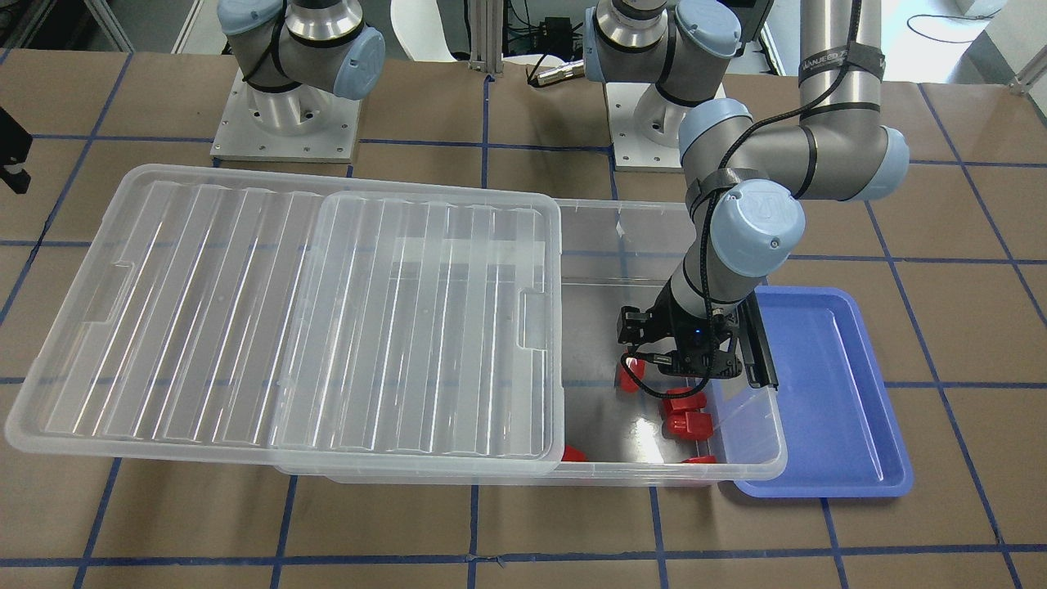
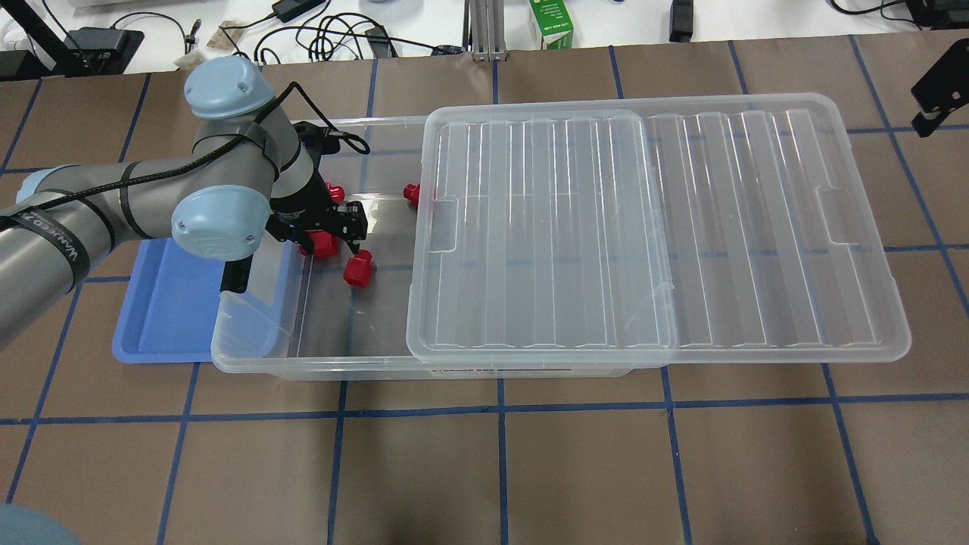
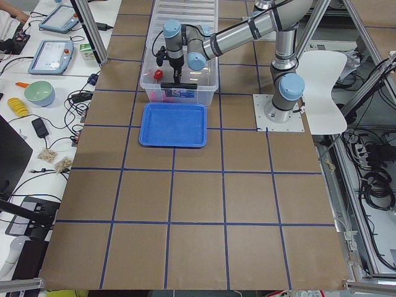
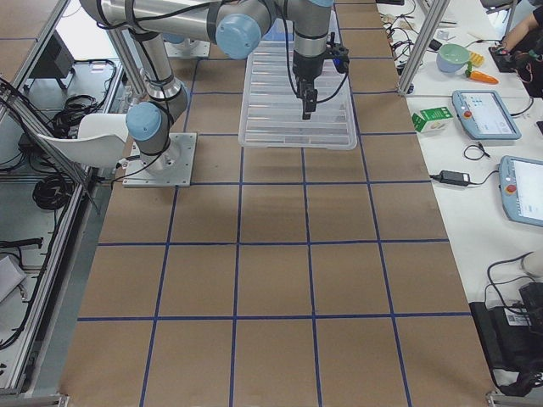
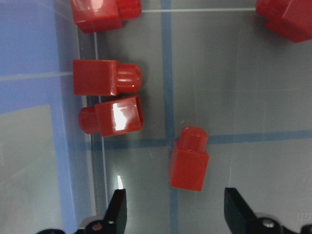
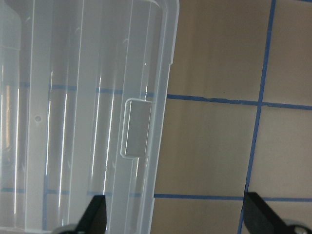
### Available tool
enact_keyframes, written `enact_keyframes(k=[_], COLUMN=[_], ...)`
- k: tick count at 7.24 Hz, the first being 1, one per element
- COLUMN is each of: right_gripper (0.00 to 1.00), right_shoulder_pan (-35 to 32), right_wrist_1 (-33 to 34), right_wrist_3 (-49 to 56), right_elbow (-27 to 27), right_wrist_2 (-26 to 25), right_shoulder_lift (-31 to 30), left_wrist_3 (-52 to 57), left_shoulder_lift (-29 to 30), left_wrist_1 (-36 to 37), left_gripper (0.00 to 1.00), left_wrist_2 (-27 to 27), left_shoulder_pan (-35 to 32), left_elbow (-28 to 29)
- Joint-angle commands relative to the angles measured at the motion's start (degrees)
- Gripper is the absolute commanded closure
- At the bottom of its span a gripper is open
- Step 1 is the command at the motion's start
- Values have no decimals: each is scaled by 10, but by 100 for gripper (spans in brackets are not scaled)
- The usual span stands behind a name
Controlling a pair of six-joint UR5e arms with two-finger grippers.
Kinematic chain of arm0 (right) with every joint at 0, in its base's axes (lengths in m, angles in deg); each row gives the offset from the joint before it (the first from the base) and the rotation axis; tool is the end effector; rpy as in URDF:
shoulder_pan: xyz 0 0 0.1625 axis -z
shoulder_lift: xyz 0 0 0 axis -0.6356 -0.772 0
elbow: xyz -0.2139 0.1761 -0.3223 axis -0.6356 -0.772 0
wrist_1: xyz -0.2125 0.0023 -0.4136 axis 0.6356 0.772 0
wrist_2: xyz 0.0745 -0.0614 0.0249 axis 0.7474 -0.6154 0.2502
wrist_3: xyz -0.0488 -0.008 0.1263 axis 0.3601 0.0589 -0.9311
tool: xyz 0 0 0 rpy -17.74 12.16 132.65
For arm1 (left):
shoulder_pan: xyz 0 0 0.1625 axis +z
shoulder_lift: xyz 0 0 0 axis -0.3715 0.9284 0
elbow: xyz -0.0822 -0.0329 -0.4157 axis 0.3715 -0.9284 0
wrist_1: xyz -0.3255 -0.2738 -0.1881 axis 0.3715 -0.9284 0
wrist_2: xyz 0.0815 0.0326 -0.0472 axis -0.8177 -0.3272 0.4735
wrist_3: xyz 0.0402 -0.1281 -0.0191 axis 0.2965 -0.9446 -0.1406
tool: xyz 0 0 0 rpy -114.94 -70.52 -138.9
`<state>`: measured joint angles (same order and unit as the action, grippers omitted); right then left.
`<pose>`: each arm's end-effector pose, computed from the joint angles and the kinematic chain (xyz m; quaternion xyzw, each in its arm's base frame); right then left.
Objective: Place red block in blue tray from box
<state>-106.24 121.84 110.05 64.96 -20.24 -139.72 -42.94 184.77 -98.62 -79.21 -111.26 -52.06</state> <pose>-0.1015 -0.5487 0.5070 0.0415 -0.9983 0.0003 0.0419 -0.1314 -0.5932 0.1925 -0.0246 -0.9991 -0.0319 0.0151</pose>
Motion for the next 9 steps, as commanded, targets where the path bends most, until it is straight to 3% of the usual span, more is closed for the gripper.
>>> enact_keyframes(k=[1,2,5,9], right_gripper=[0,0,0,0], right_shoulder_pan=[-11,-44,-171,-199], right_wrist_1=[-9,-6,32,33], right_wrist_3=[-44,-103,-288,-309], right_elbow=[13,12,12,5], right_wrist_2=[10,47,41,42], right_shoulder_lift=[-18,-13,11,21], left_wrist_3=[0,1,-1,1], left_shoulder_lift=[20,27,47,64], left_wrist_1=[2,8,14,30], left_gripper=[26,26,26,26], left_wrist_2=[0,0,1,8], left_shoulder_pan=[-3,-4,-5,-6], left_elbow=[-1,-1,-1,0])
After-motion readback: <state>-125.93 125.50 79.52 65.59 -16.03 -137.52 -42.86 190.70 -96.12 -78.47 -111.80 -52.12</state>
